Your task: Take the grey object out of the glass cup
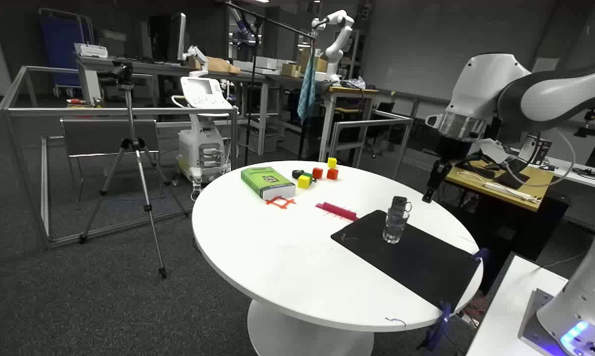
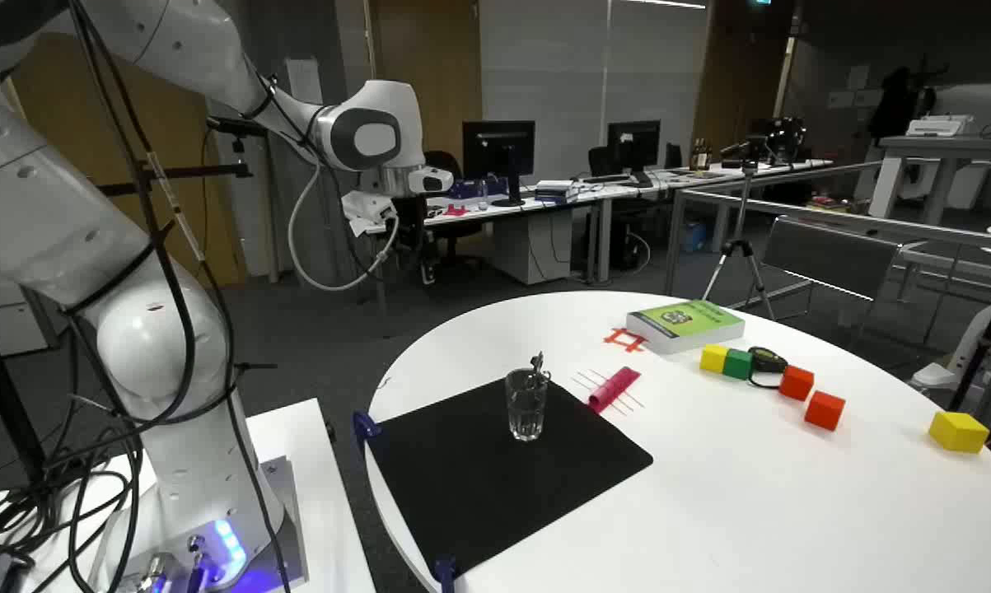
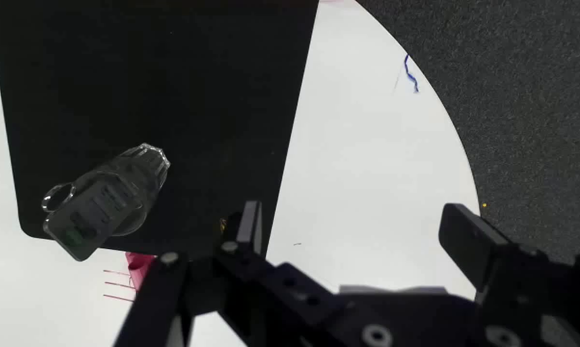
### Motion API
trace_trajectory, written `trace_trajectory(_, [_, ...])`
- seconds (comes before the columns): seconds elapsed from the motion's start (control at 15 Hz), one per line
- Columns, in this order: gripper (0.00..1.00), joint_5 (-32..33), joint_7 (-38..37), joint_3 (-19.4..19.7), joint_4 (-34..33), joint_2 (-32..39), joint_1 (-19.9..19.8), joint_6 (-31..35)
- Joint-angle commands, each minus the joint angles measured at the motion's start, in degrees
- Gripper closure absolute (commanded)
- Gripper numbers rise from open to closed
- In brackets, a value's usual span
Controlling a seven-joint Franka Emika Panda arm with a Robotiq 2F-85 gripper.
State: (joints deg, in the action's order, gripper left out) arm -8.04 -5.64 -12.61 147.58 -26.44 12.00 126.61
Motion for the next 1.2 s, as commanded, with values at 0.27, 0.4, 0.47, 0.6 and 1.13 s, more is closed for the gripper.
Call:
trace_trajectory(0.27, [0.0, 0.2, -0.2, 0.3, -0.1, 0.1, 0.3, -0.1])
trace_trajectory(0.4, [0.0, 0.2, -0.2, 0.3, -0.1, 0.1, 0.3, -0.1])
trace_trajectory(0.47, [0.0, 0.2, -0.3, 0.4, -0.3, 0.2, 0.2, -0.1])
trace_trajectory(0.6, [0.0, 0.8, 0.7, 1.0, -0.7, 0.7, -0.4, 2.0])
trace_trajectory(1.13, [0.0, 10.8, 5.6, 6.1, -4.7, 8.3, -7.5, 13.4])
